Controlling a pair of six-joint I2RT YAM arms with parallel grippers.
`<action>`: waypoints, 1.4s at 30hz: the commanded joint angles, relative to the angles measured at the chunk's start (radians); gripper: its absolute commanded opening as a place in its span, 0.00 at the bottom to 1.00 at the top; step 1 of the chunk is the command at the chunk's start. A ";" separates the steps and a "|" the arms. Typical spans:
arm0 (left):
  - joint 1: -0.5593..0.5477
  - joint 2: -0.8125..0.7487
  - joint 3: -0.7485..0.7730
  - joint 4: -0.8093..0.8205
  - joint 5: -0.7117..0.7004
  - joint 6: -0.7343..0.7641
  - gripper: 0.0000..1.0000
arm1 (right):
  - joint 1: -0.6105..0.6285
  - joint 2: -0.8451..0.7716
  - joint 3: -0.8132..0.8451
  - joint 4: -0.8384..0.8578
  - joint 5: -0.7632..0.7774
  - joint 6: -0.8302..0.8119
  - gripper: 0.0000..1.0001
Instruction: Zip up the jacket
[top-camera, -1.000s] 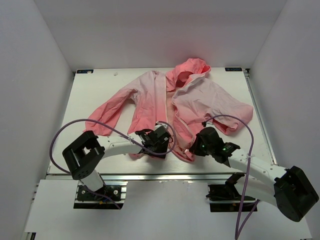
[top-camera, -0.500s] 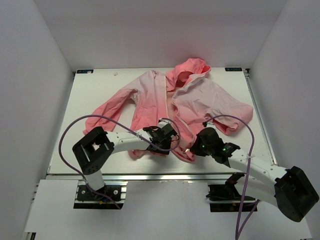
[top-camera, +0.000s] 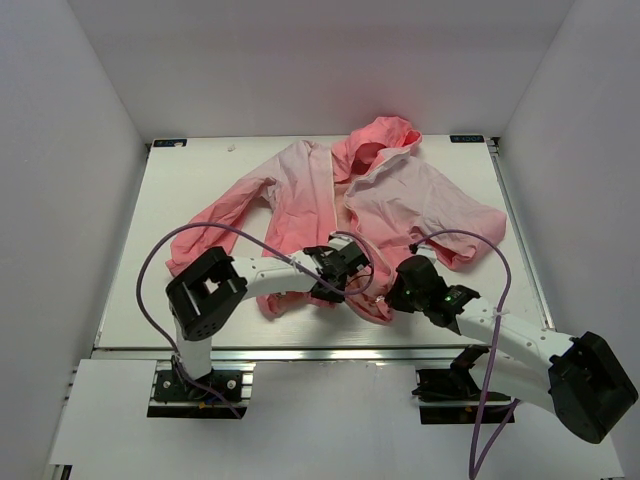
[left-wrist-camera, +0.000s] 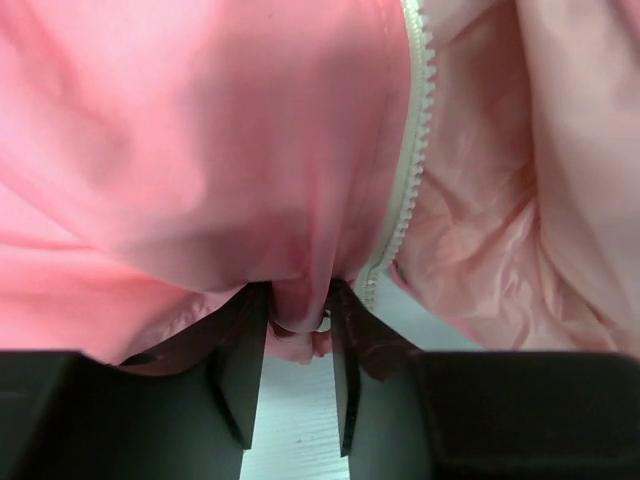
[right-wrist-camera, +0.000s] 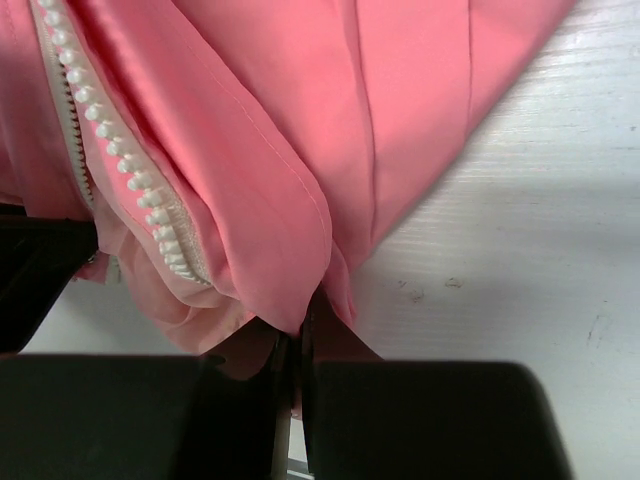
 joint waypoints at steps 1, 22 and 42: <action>0.009 0.164 -0.005 -0.139 -0.074 -0.018 0.39 | 0.002 0.003 0.041 -0.030 0.059 0.013 0.00; 0.009 -0.306 -0.088 -0.018 -0.032 0.061 0.00 | 0.005 -0.169 0.010 0.227 -0.171 -0.168 0.00; 0.011 -0.689 -0.207 0.154 -0.021 0.100 0.02 | 0.003 -0.143 0.105 0.435 -0.332 -0.222 0.00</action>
